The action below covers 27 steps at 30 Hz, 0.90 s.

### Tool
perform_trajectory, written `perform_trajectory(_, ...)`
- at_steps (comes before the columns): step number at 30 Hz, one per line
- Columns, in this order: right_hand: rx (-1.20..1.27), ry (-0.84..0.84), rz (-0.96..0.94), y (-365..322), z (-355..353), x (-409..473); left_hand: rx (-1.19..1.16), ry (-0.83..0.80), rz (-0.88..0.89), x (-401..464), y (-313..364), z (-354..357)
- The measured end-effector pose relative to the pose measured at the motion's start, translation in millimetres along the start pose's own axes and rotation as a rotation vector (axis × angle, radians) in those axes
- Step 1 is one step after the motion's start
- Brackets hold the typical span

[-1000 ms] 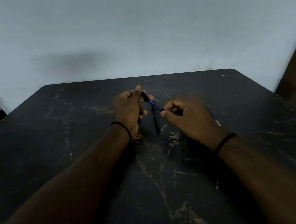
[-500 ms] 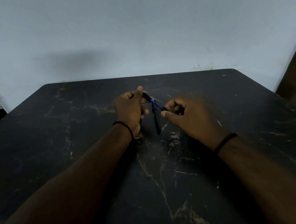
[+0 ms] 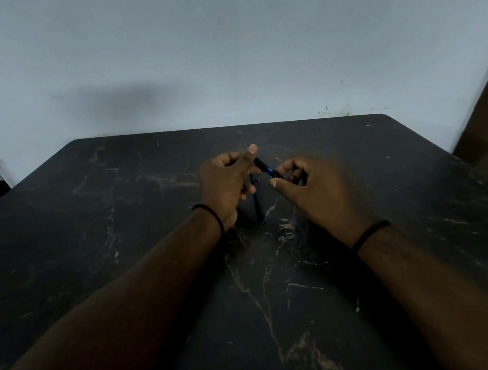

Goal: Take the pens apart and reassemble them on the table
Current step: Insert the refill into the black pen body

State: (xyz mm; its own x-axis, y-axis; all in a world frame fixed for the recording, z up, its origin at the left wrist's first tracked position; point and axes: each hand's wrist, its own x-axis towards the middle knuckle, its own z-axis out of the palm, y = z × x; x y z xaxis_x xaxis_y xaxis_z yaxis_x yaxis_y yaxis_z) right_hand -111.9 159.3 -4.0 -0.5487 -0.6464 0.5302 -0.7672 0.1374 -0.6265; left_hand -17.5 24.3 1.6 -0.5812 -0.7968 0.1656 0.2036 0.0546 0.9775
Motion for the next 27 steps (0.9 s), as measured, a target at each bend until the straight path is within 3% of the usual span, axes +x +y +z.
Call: perform_trajectory(27,0.012,0.023,-0.008,7.5,0.1,2.2,0.014,-0.063,0.018,-3.5,1.8,-0.9)
